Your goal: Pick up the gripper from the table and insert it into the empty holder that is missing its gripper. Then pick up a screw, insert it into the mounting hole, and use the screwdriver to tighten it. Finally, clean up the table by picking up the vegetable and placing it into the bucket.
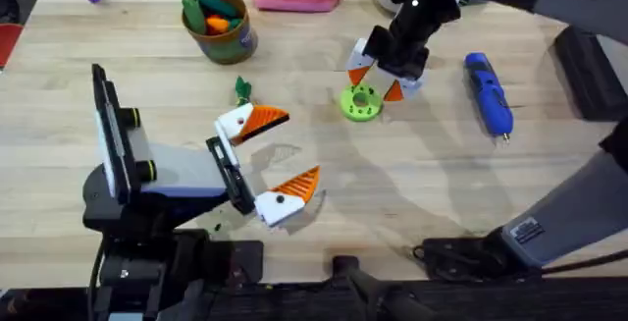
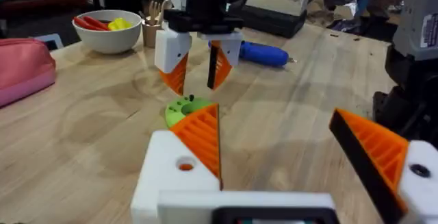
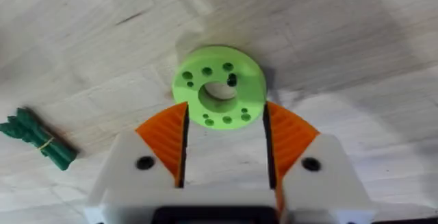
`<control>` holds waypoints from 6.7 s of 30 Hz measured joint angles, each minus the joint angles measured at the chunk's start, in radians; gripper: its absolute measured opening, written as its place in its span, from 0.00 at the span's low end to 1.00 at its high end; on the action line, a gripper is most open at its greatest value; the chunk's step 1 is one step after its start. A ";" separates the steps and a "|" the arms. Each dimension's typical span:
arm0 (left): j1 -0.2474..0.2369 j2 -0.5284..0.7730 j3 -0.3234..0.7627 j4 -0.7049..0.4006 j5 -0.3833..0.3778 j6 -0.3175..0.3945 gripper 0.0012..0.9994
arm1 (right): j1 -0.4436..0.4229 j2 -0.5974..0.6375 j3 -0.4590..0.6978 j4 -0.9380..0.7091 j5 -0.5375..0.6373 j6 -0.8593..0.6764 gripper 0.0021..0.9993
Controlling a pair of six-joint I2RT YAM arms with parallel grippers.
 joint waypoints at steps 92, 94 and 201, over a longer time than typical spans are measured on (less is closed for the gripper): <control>0.000 0.000 0.000 0.000 0.000 0.000 0.99 | 0.080 0.075 -0.002 0.056 0.229 0.135 0.00; 0.000 0.000 0.000 0.000 0.000 0.000 0.99 | 0.080 0.075 -0.002 0.050 0.229 0.136 0.00; 0.000 0.000 0.000 0.000 0.000 0.000 0.99 | 0.444 -0.220 0.338 -0.195 0.233 -0.698 0.00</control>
